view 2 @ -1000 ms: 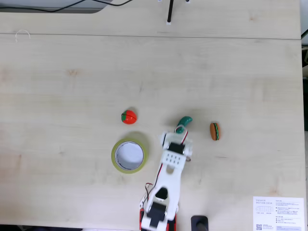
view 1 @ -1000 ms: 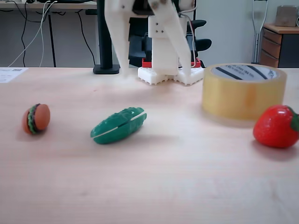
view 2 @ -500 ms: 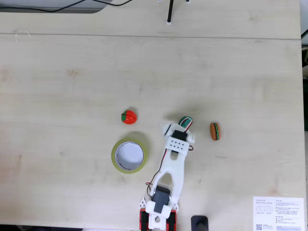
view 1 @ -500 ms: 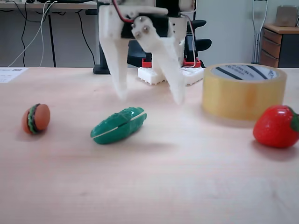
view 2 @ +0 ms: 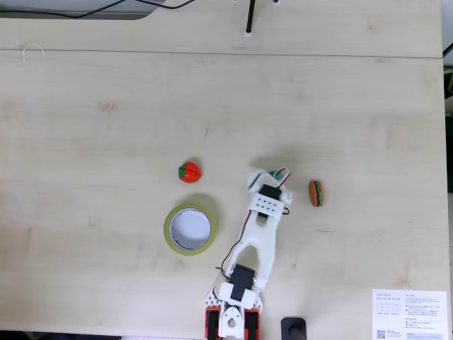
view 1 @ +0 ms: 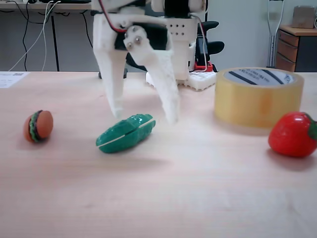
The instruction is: Grasp a cucumber and put it in the hole.
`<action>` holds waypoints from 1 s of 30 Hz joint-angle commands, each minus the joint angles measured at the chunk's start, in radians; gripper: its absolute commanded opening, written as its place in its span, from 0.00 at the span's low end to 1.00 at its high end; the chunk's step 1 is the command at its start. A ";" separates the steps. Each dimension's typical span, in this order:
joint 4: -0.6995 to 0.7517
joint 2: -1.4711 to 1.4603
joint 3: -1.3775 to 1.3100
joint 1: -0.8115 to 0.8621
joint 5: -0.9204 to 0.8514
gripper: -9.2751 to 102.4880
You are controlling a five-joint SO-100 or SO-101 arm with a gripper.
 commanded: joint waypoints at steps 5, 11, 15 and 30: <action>-0.015 -0.029 -0.071 0.026 -0.003 0.40; -0.015 -0.069 -0.071 0.018 -0.006 0.40; -0.017 -0.094 -0.074 0.017 -0.006 0.39; -0.020 -0.178 -0.146 -0.015 -0.006 0.35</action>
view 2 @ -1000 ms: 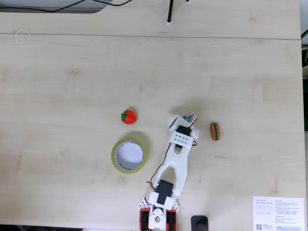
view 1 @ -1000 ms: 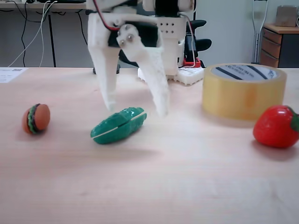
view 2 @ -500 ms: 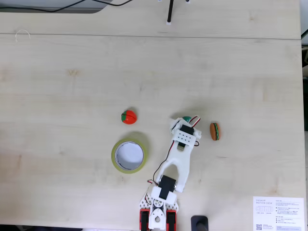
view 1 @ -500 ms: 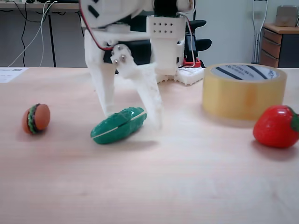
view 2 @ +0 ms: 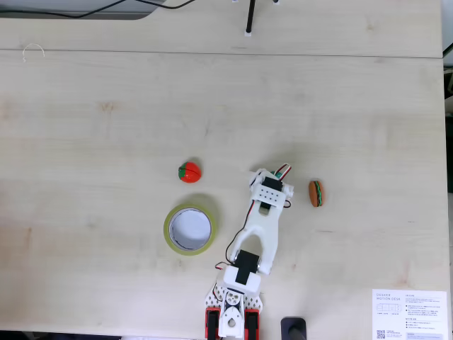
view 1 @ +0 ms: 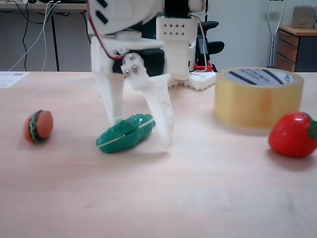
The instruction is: Grasp a cucumber and put it in the hole.
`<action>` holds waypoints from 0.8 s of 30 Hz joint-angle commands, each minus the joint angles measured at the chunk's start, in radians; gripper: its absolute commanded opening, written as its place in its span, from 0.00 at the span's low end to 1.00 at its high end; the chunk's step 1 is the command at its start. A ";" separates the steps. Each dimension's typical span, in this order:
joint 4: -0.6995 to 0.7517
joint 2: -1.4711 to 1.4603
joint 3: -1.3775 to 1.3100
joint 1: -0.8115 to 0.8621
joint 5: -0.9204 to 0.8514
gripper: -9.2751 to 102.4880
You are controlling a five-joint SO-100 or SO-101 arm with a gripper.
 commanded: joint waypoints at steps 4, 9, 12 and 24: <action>-0.015 -0.002 -0.055 0.000 -0.014 0.31; 0.006 -0.012 -0.054 0.000 -0.014 0.25; 0.048 -0.017 -0.054 0.000 -0.014 0.22; 0.140 -0.021 -0.054 -0.002 -0.051 0.14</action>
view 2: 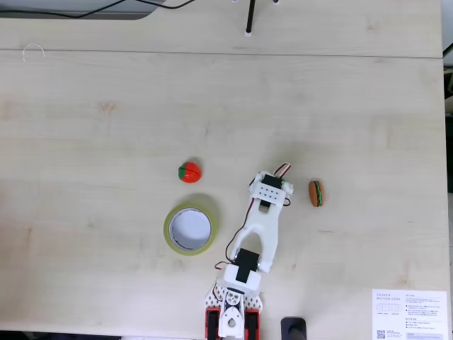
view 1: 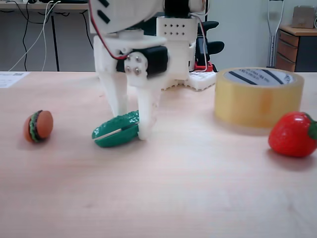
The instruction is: Grasp a cucumber and put it in the hole.
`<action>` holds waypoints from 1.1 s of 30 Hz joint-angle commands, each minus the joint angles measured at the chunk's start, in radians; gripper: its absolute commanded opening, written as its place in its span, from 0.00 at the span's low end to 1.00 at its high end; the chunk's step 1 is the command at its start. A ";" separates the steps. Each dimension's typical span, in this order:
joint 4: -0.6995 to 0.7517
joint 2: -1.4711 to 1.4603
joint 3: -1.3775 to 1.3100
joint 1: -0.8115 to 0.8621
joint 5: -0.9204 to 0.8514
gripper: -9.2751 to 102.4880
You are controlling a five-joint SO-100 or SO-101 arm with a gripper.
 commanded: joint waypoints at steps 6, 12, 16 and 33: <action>0.037 0.009 -0.021 0.003 -0.044 0.14; 0.037 0.084 -0.023 0.000 -0.044 0.14; 0.038 0.153 -0.023 -0.011 -0.044 0.13; 0.264 0.497 -0.008 -0.158 -0.044 0.13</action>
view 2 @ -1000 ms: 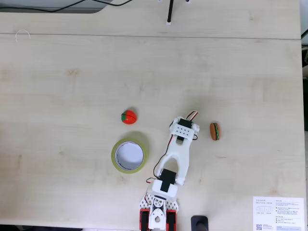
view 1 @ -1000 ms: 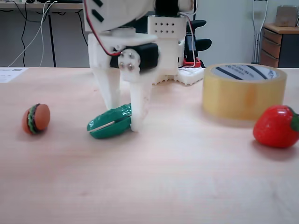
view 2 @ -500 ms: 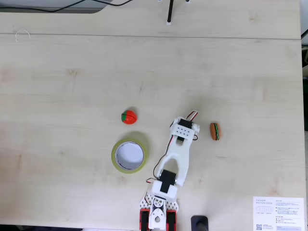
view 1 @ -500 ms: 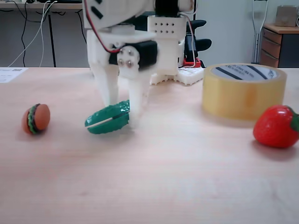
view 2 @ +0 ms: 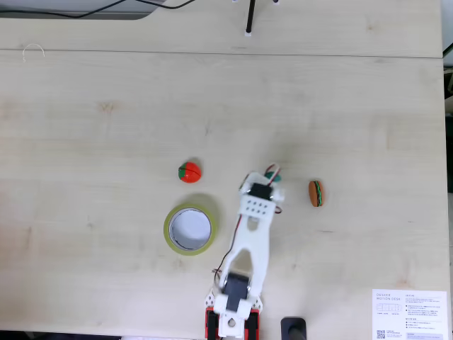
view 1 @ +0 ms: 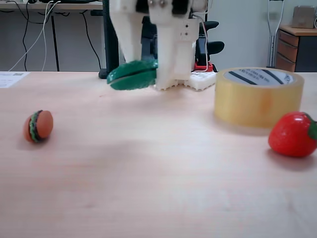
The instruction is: Grasp a cucumber and put it in the hole.
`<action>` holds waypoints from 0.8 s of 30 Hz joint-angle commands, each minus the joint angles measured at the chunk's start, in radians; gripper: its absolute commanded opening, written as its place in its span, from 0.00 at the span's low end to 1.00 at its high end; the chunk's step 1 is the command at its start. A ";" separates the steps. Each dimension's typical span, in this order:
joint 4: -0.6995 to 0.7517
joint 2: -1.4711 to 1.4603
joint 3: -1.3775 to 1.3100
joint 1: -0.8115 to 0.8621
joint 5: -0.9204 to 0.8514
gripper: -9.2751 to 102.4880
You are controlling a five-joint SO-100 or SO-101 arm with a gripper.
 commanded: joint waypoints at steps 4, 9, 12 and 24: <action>0.055 0.239 0.067 -0.140 -0.008 0.14; 0.057 0.367 0.169 -0.244 -0.008 0.14; 0.074 0.433 0.207 -0.293 -0.008 0.13; 0.114 0.629 0.313 -0.494 -0.009 0.13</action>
